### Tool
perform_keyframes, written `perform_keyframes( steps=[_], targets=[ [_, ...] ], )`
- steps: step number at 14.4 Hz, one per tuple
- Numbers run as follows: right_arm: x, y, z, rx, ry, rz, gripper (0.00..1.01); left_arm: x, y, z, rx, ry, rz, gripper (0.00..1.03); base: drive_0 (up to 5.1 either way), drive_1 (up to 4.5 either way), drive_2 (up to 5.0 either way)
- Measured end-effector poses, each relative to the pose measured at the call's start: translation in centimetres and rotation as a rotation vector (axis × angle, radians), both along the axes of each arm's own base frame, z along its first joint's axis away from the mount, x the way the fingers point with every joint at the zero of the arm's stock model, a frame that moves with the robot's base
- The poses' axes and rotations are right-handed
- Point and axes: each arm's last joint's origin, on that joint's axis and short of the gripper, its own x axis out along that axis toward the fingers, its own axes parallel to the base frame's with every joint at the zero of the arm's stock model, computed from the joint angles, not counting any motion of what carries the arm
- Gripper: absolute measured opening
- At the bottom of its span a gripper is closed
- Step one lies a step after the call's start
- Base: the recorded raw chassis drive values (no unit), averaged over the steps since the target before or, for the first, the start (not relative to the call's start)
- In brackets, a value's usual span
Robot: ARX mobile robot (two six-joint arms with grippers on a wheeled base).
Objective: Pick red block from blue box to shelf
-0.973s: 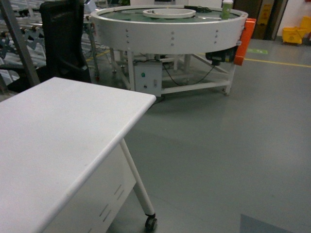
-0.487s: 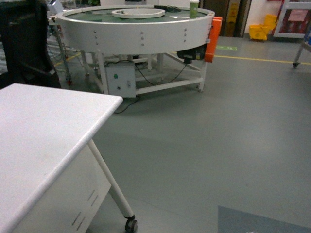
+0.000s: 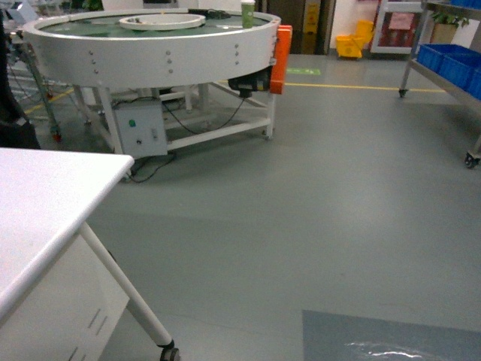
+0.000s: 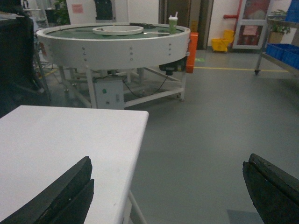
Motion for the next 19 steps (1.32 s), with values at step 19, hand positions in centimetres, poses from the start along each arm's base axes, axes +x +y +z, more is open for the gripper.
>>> perform_keyframes(
  steps=[19],
  targets=[
    [0.0,0.0,0.01,0.0,-0.002,0.0,0.33,0.0,-0.02,0.01,0.0,-0.002,-0.002,0.98,-0.7,1.31,-2.7]
  ],
)
